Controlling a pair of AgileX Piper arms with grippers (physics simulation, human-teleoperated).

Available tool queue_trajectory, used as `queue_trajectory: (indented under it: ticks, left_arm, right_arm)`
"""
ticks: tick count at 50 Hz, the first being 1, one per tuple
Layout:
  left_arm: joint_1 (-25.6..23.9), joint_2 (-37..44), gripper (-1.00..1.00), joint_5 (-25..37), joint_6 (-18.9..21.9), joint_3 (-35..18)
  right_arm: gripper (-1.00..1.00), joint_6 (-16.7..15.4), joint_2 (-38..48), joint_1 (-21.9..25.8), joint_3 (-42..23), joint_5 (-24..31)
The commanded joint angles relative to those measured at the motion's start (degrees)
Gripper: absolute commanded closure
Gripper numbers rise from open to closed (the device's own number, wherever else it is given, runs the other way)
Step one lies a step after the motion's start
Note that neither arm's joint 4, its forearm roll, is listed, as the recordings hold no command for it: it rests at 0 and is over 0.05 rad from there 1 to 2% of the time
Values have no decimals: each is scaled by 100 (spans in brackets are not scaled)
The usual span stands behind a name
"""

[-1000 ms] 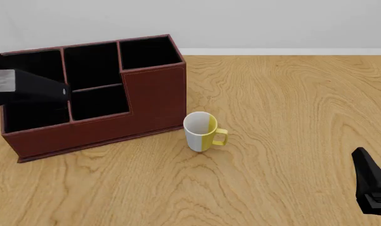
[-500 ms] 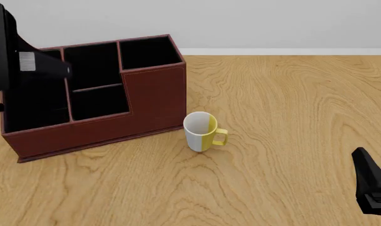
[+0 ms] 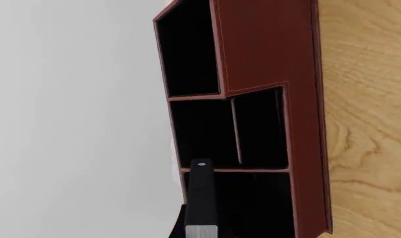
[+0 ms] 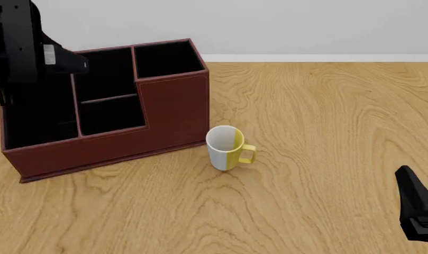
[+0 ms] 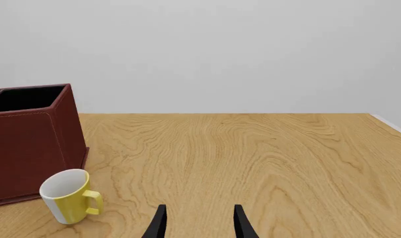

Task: Pick up the book and place it in the front compartment of the caddy.

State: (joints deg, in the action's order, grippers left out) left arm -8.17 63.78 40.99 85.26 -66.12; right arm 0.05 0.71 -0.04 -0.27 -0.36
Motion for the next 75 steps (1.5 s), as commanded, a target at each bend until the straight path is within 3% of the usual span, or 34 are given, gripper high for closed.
queue_trajectory:
  ticks: [1, 75]
  left_arm:
    - [-96, 295, 100, -238, 41, -273]
    - [-288, 2317, 100, -335, -459, -1444]
  right_arm:
    - [-100, 0, 0, 0, 0, 0]
    - [-100, 0, 0, 0, 0, 0]
